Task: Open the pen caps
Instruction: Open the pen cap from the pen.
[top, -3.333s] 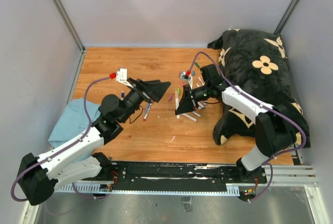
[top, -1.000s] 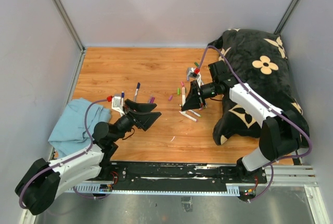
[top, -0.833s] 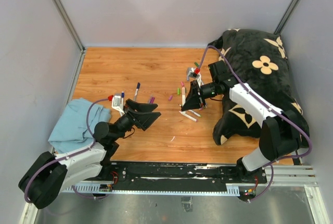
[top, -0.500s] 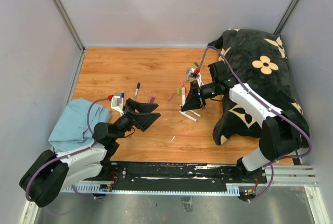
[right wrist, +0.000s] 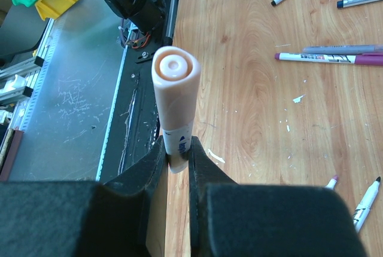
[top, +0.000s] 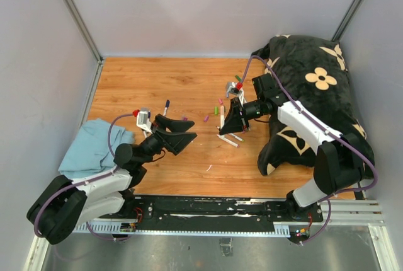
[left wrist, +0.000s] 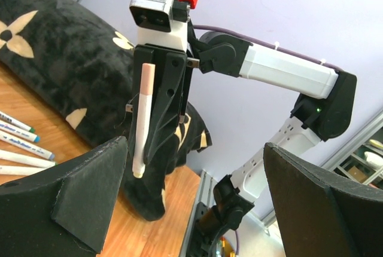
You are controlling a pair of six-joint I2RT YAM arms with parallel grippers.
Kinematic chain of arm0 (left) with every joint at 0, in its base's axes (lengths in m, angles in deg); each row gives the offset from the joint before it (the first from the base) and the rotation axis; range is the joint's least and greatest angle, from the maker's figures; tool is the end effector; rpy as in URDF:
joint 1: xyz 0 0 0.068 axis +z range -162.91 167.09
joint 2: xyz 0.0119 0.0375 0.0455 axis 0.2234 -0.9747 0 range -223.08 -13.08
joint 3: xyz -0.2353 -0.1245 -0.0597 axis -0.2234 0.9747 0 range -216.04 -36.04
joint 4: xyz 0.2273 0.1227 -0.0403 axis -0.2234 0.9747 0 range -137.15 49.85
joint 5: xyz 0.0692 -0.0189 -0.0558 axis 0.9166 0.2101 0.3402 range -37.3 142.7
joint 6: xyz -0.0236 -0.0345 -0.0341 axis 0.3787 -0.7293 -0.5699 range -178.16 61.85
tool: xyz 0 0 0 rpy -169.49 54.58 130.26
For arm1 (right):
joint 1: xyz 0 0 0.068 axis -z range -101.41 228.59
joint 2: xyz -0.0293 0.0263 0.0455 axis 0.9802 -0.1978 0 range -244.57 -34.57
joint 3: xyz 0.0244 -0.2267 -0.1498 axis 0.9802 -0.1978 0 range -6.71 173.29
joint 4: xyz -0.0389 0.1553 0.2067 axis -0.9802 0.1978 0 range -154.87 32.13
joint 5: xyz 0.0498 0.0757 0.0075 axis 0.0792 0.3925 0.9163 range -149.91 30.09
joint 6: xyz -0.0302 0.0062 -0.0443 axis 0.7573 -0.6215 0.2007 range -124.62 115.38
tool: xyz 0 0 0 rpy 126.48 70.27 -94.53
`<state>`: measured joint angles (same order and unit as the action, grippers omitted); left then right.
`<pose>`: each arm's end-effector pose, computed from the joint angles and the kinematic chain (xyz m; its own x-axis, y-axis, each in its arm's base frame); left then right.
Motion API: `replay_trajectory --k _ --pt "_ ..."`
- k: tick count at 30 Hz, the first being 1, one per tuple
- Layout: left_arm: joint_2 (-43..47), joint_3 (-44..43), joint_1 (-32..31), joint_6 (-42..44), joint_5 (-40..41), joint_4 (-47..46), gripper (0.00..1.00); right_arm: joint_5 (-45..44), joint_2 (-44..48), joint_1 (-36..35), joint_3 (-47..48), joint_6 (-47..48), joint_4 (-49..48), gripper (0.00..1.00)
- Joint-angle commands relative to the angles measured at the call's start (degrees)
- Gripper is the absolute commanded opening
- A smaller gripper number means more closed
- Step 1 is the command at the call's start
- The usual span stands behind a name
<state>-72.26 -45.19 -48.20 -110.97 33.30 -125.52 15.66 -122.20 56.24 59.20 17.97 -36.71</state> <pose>0.1424 -0.1152 0.2421 -0.3900 -0.6446 -0.6575 0.7823 0.1447 -0.6059 0.2756 0.1508 0.2789 -0.3950 -0.2659 -0.8794 -0.8920 -0.1181 0.4364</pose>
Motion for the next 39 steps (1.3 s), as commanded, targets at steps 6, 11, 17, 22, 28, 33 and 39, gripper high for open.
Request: replay_trajectory --k 6,11,17,22,28,33,39 --pt "-4.3 -2.5 1.8 -0.2 -3.4 -6.0 0.99 2.6 0.9 0.8 -0.8 1.0 0.7 0.02" --pt "-8.4 -3.8 2.3 -2.3 -5.6 -9.7 0.97 2.9 1.1 0.7 -0.8 1.0 0.6 0.02" --pt "-8.8 -6.1 2.3 0.3 -6.5 -4.0 0.96 3.3 0.7 0.6 -0.7 1.1 0.6 0.02" --pt "-8.4 -6.5 2.3 1.7 -6.6 -2.2 0.96 3.6 0.7 0.6 -0.8 1.1 0.6 0.02" --pt "-9.3 -6.9 2.3 1.3 -6.9 -3.0 0.97 3.7 0.4 0.2 -0.8 1.1 0.7 0.02" --pt "-9.8 -7.1 2.3 0.7 -6.8 -4.3 0.97 3.7 0.3 0.1 -0.8 1.1 0.6 0.02" --pt "-10.6 -7.5 2.3 1.0 -6.4 -4.5 0.97 3.9 -0.1 0.0 -0.7 1.1 0.6 0.02"
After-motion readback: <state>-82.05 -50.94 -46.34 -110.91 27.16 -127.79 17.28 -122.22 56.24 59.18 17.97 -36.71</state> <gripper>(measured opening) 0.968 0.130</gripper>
